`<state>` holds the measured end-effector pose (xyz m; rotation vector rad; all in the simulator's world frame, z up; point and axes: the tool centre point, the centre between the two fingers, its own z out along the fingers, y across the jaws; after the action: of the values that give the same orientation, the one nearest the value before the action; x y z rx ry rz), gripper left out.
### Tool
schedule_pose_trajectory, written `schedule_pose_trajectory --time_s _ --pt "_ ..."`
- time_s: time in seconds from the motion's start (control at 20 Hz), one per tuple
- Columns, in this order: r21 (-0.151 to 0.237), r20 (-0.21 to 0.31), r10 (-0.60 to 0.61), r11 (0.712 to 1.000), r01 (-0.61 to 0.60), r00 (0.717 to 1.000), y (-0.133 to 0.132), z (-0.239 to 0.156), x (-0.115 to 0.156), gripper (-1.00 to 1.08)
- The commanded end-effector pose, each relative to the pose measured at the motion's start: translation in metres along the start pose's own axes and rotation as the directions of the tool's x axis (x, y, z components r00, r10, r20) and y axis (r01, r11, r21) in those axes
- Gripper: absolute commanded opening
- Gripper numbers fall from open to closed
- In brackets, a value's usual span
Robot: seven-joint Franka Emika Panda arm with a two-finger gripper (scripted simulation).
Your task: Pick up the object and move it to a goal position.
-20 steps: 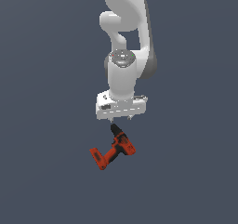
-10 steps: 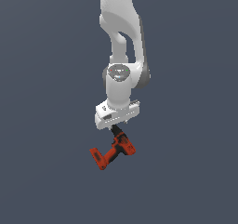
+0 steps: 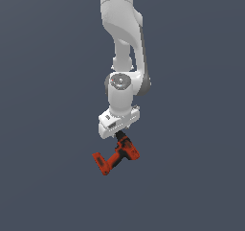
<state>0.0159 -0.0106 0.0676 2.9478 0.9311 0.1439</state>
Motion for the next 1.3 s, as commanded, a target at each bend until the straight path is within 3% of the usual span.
schedule_pose_trajectory --time_s 0.0,0.95,1.0,1.25 --pt "-0.001 -0.003 -0.023 1.0 0.023 1.0 0.0 0.004 -0.001 0.68" --pt "-0.002 -0.004 -0.035 0.999 0.035 0.999 -0.001 0.036 -0.002 0.68" --pt "-0.002 -0.004 -0.035 0.999 0.035 0.999 -0.001 0.036 -0.002 -1.0" --pt "-0.002 -0.004 -0.035 0.999 0.035 0.999 -0.001 0.036 -0.002 -1.0"
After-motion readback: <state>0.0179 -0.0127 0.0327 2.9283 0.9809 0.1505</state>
